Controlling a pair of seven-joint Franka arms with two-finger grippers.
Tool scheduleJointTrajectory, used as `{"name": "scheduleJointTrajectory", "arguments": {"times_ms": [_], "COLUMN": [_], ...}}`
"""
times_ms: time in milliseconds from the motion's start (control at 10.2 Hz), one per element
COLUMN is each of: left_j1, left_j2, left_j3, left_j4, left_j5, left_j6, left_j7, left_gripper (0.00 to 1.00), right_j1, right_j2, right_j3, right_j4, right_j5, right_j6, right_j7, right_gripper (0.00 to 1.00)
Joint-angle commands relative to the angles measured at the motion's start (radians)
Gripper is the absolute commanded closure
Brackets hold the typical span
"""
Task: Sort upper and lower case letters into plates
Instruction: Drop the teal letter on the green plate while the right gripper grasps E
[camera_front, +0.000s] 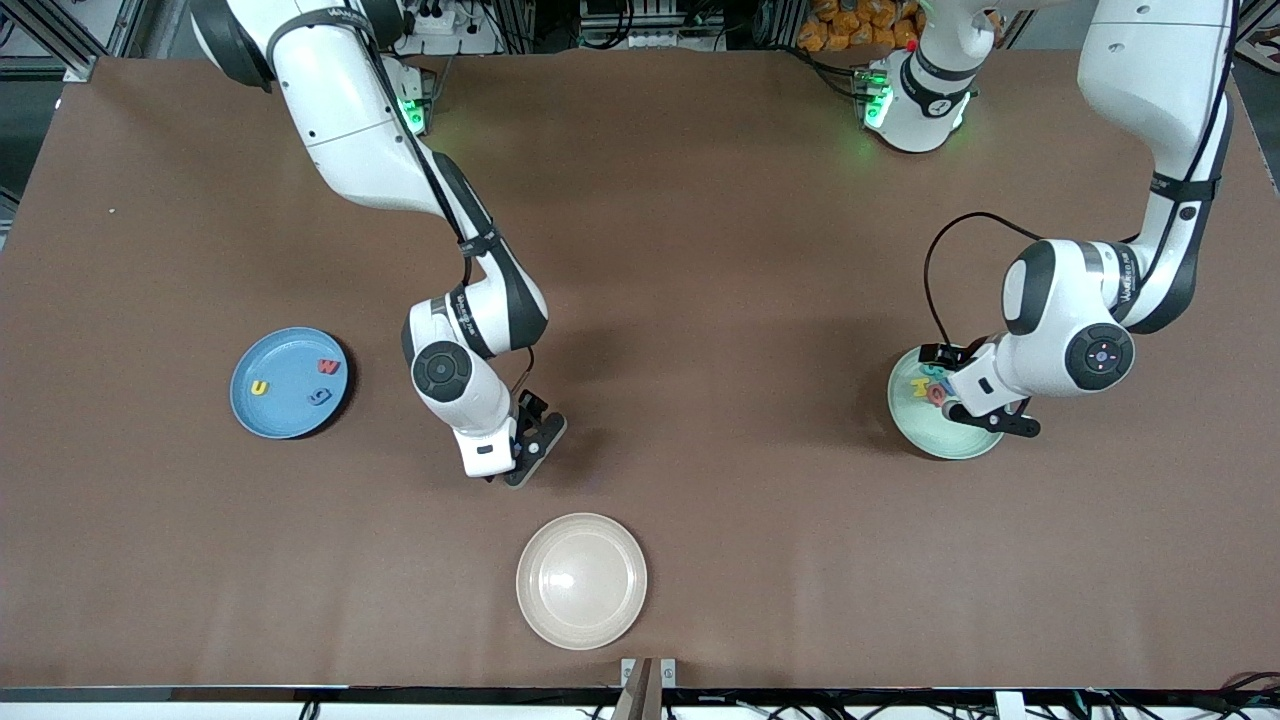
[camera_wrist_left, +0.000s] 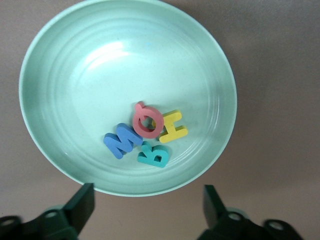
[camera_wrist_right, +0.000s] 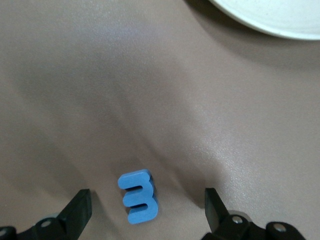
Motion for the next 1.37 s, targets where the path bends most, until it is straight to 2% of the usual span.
{"name": "scheduleJointTrajectory", "arguments": {"times_ms": [0,98,196,294,490,588,686,980,1078,1176,1275], "left_j1": [0.007,0.004,0.0,-0.001,-0.004,-0.004,-0.004,-0.003,0.002,-0.004,-0.004], "left_j2": [-0.067,-0.084,-0.092,-0.094,-0.1,-0.113,-0.155,-0.314,-0.321,-0.319,-0.321], "left_j3": [-0.008,-0.008,-0.008,-0.009,-0.028,-0.029,-0.038,-0.06,-0.063,-0.057,-0.075], "left_j4": [-0.014,0.01,0.044,0.108,0.279,0.329,0.358,0.369,0.394,0.473,0.499], "left_j5": [0.02,0.019,0.019,0.017,0.016,0.016,0.016,0.013,0.013,0.014,0.014], "left_j6": [0.01,0.009,0.0,-0.026,-0.234,-0.288,-0.34,-0.446,-0.485,-0.559,-0.58], "left_j7": [-0.015,-0.025,-0.07,-0.127,-0.21,-0.212,-0.21,-0.212,-0.221,-0.244,-0.235], "left_gripper": [0.0,0.0,0.0,0.0,0.0,0.0,0.0,0.0,0.0,0.0,0.0], "right_j1": [0.002,0.002,0.002,0.002,0.0,0.0,0.002,-0.016,-0.032,-0.044,-0.053], "right_j2": [0.019,0.019,0.019,0.019,0.019,0.019,0.017,-0.019,-0.047,-0.081,-0.114], "right_j3": [0.001,0.001,0.001,0.001,0.001,0.001,0.001,-0.003,-0.018,-0.052,-0.113], "right_j4": [0.026,0.023,0.02,0.018,0.017,0.017,0.017,0.018,0.017,0.015,0.015], "right_j5": [0.017,0.017,0.017,0.016,0.016,0.016,0.016,0.016,0.016,0.014,0.014], "right_j6": [0.003,0.023,0.032,0.032,0.032,0.029,0.028,0.013,-0.039,-0.126,-0.241], "right_j7": [-0.003,-0.003,-0.003,-0.005,-0.014,-0.012,-0.008,0.0,0.0,-0.005,-0.015], "right_gripper": [0.0,0.45,0.81,0.99,1.0,1.0,1.0,1.0,1.0,1.0,1.0]}}
